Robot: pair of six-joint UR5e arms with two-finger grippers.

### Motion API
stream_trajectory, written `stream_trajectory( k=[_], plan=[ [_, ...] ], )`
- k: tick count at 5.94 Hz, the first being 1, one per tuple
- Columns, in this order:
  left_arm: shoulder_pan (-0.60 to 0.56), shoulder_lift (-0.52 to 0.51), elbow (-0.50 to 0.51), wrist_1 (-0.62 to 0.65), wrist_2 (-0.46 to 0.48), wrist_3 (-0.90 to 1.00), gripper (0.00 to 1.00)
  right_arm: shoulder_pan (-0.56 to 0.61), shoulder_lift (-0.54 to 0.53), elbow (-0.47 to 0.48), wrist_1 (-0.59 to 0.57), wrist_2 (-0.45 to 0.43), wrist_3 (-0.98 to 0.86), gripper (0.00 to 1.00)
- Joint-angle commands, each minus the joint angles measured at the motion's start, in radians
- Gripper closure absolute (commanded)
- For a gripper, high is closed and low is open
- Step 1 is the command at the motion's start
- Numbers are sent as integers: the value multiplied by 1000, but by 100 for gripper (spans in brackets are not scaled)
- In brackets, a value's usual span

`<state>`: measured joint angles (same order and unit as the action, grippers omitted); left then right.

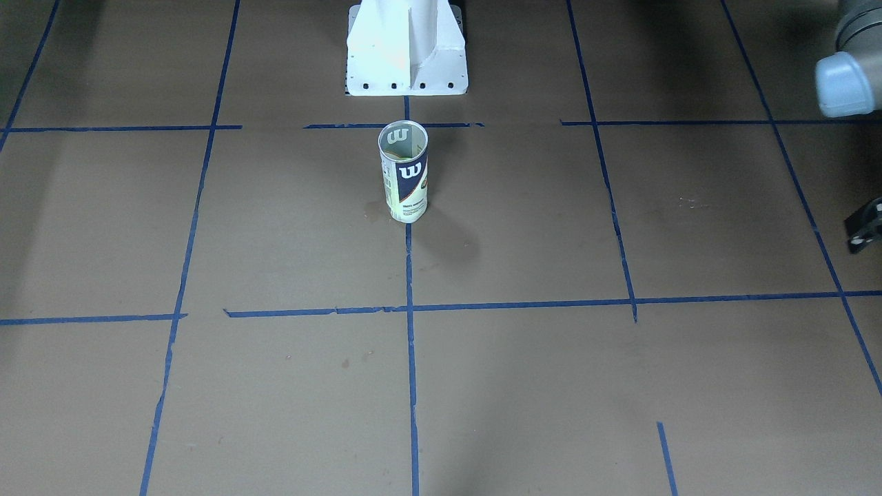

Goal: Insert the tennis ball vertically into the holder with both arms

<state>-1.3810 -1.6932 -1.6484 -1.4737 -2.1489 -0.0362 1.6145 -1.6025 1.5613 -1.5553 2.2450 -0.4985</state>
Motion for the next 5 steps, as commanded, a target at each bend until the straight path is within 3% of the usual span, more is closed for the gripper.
stream_trajectory(
  k=[1, 2, 3, 5],
  plan=[
    [-73, 43, 45, -13, -119, 85, 0, -33, -33, 41, -47, -23, -2, 0],
    [-116, 61, 45, 1, -168, 155, 0, -36, 11, 104, -193, -19, 6, 0],
    [-136, 84, 41, 0, -199, 153, 0, -36, 24, 137, -251, -16, 9, 0],
    [-132, 101, 36, -16, -183, 154, 0, -36, 18, 129, -252, -13, 8, 0]
  ],
)
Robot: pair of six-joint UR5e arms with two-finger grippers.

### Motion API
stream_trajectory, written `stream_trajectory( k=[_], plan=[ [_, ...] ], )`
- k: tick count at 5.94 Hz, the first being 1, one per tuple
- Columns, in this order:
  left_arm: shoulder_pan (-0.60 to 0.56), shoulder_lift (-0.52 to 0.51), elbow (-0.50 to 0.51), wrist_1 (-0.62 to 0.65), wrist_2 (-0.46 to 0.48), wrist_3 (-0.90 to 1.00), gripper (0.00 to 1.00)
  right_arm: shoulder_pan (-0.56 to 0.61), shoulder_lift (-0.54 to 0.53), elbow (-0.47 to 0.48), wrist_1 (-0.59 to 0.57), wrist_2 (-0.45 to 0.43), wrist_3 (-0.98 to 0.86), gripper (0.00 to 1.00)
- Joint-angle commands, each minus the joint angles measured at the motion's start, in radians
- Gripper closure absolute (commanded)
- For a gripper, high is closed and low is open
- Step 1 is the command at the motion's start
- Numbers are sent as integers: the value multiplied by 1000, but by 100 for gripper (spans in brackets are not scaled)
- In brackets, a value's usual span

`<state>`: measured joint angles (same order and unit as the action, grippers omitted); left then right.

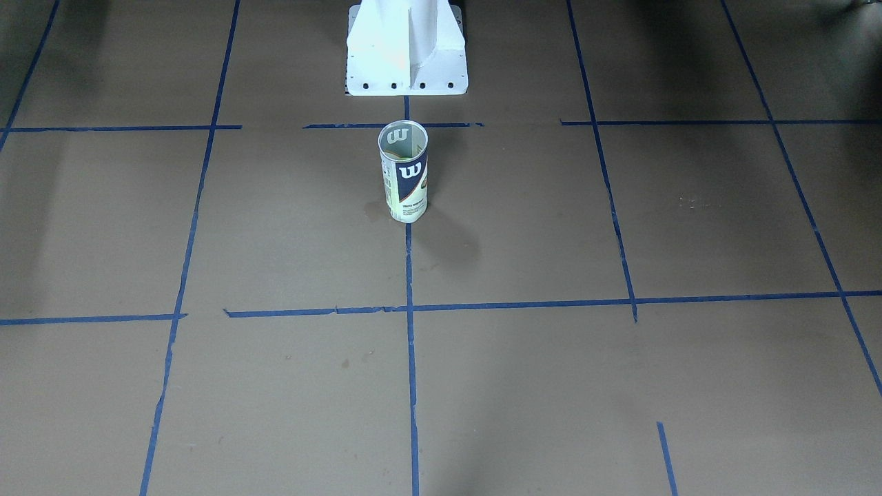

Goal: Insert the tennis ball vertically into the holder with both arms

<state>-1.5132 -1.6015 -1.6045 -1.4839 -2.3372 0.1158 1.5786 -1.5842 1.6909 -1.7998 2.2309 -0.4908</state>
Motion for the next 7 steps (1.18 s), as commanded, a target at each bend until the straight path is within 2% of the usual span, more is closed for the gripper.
stream_trajectory(
  k=[1, 7],
  plan=[
    [4, 0, -23, -13, 59, 4, 0, -6, -5, -19, -6, -2, -8, 0],
    [4, 9, -22, -36, 59, 8, 0, -6, -10, -37, -4, -4, -5, 0]
  ],
)
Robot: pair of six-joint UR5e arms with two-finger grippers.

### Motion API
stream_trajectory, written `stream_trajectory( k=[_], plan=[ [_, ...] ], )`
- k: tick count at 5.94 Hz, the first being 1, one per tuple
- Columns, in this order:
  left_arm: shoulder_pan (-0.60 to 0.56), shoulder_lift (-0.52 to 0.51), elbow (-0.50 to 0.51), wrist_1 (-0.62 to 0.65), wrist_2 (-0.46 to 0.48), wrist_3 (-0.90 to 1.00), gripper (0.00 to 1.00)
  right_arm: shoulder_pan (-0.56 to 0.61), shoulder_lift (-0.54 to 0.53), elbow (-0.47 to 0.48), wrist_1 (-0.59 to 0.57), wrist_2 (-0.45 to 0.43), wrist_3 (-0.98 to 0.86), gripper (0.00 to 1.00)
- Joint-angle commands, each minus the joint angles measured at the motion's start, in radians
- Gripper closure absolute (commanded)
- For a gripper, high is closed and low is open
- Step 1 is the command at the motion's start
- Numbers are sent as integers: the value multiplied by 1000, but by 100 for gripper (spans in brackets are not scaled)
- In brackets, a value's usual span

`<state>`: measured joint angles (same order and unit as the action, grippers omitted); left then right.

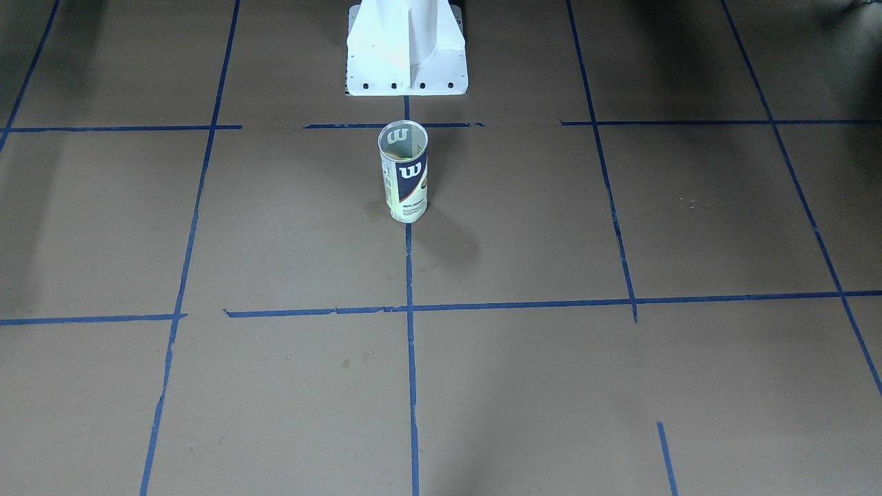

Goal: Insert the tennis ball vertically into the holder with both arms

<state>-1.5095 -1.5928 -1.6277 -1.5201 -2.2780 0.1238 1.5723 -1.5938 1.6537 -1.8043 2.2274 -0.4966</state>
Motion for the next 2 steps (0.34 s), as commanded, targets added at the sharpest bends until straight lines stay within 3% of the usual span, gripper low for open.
stream_trajectory(
  k=[1, 2],
  plan=[
    [0, 1, 0, 0, 0, 0, 0, 0, 2, 0, 0, 0, 1, 0],
    [0, 1, 2, 0, 0, 2, 0, 0, 3, 0, 0, 0, 1, 0]
  ],
)
